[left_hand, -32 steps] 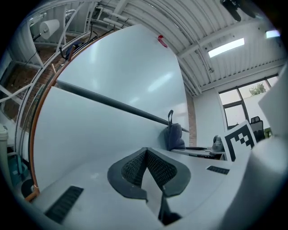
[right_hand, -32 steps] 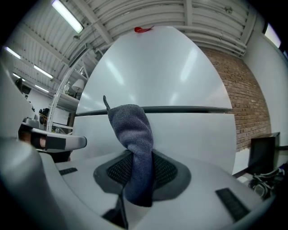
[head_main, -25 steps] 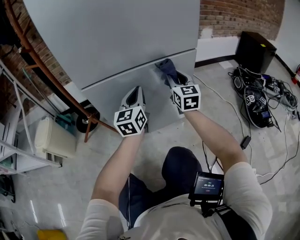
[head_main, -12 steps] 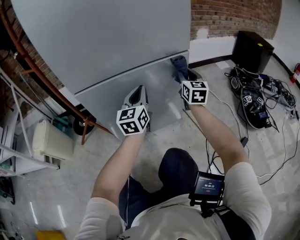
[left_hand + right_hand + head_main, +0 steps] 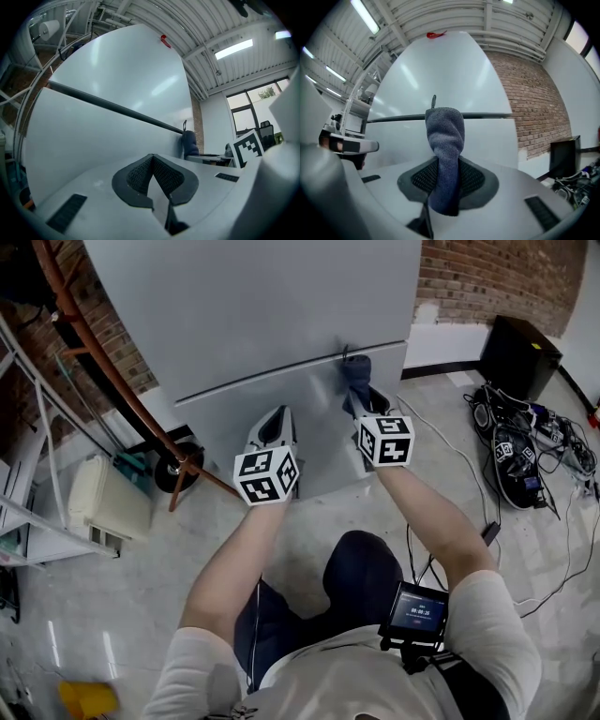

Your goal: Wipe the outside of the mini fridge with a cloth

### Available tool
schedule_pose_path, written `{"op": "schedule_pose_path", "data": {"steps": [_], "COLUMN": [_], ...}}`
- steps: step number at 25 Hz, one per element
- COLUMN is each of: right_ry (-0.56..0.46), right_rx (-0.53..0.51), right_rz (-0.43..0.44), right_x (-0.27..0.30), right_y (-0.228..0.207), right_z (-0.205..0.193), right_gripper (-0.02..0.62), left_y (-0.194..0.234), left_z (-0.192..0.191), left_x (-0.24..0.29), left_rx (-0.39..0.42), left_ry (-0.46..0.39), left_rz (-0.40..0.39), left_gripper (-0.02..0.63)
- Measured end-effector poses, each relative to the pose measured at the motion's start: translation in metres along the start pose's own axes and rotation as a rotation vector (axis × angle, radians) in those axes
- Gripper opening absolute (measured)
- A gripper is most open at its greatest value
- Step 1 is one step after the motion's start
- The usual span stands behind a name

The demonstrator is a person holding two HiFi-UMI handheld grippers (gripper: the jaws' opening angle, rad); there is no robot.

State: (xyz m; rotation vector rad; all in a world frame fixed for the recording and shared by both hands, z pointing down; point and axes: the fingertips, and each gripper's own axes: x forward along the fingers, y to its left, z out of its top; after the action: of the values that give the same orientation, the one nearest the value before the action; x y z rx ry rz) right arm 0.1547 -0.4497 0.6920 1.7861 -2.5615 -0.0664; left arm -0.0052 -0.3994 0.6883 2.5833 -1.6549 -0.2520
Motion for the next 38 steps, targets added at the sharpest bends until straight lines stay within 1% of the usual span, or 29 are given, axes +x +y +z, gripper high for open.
{"op": "schedule_pose_path", "data": {"steps": [6,10,14,19,22,26,29,33,38], "right_ry": [0.007,0.026,0.053,0.092,0.118,0.139,0.146,0.146,0.148], "right_rx": [-0.049,-0.087,-0.107,-0.107,-0.100,-0.099,-0.103,-0.111,-0.113], "right_rz": [0.223,0.337,0.410,0.456,0.449,0.419,0.412,0.404,0.372], "right_x": [0.002,0.012,0.023,0.037,0.049,0.061,0.062,0.058,0.050], "right_y": [0.134,0.215,0.279,0.340,0.357,0.359,0.358,0.350,0.320], "right_z": [-0.004,-0.015,-0.026,-0.045,-0.057,-0.064,-0.064,-0.064,-0.064], "right_gripper": [0.110,0.110,0.110,0.110,0.110,0.110,0.110,0.110,0.110], "left_y": [0.050,0.092,0.134,0.182,0.200,0.211,0.211,0.200,0.178], "left_z": [0.001,-0.003,-0.007,-0.015,-0.017,-0.016,-0.016,-0.023,-0.029], "left_x": [-0.041,-0.073,-0.108,-0.155,-0.176,-0.192,-0.192,-0.182,-0.159], "left_rx": [-0.009,-0.015,-0.015,-0.019,-0.020,-0.021,-0.022,-0.029,-0.034], "left_ry": [-0.006,0.000,0.018,0.044,0.052,0.052,0.054,0.056,0.064], "left_rz": [0.068,0.134,0.208,0.306,0.344,0.372,0.365,0.342,0.298], "left_gripper": [0.003,0.003,0.003,0.003,0.003,0.003,0.003,0.003,0.003]}}
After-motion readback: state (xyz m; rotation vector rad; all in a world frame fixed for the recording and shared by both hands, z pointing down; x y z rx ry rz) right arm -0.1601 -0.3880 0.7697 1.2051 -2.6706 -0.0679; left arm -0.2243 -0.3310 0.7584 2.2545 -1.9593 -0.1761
